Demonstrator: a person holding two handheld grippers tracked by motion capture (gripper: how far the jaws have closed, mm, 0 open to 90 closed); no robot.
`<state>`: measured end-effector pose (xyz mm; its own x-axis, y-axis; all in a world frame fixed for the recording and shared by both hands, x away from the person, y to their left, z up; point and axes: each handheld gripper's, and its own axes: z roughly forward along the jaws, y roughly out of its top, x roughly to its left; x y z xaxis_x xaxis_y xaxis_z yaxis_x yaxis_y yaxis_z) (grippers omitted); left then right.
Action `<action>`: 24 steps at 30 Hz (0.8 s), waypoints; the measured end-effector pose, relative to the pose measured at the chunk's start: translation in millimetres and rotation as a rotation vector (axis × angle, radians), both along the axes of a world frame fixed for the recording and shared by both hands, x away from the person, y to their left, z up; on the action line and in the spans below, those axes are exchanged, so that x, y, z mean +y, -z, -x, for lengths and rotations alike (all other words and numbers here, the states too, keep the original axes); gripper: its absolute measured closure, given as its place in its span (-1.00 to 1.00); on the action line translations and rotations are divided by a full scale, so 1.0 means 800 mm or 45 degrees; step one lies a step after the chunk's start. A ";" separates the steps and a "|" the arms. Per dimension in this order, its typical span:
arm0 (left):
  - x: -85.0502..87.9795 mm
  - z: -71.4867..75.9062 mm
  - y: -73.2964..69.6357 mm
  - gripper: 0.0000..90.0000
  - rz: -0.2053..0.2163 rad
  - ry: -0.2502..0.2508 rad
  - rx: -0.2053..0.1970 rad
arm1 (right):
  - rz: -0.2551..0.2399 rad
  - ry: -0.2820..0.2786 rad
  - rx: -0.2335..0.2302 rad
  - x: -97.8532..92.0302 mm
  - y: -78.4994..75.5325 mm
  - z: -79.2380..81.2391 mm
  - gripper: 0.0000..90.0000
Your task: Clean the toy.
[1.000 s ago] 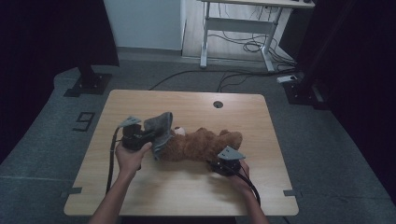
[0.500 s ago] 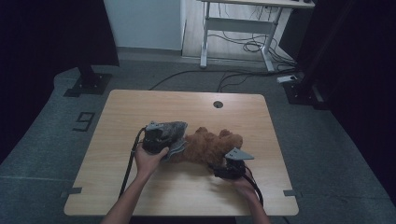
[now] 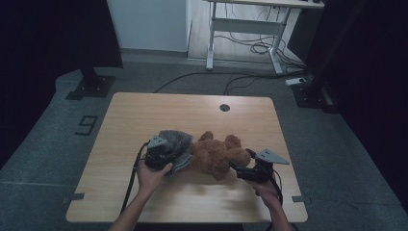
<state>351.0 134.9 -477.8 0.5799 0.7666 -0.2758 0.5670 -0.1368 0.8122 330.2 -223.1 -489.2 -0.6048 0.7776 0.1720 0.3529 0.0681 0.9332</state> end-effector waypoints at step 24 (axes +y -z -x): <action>-0.048 -0.001 -0.082 0.76 0.031 0.128 -0.075 | 0.094 -0.007 0.018 0.025 0.040 0.005 0.04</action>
<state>352.1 96.6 -412.2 0.6692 0.6974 -0.2565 0.5025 -0.1705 0.8476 326.1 -203.4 -521.2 -0.6069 0.7852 0.1231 0.3655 0.1383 0.9205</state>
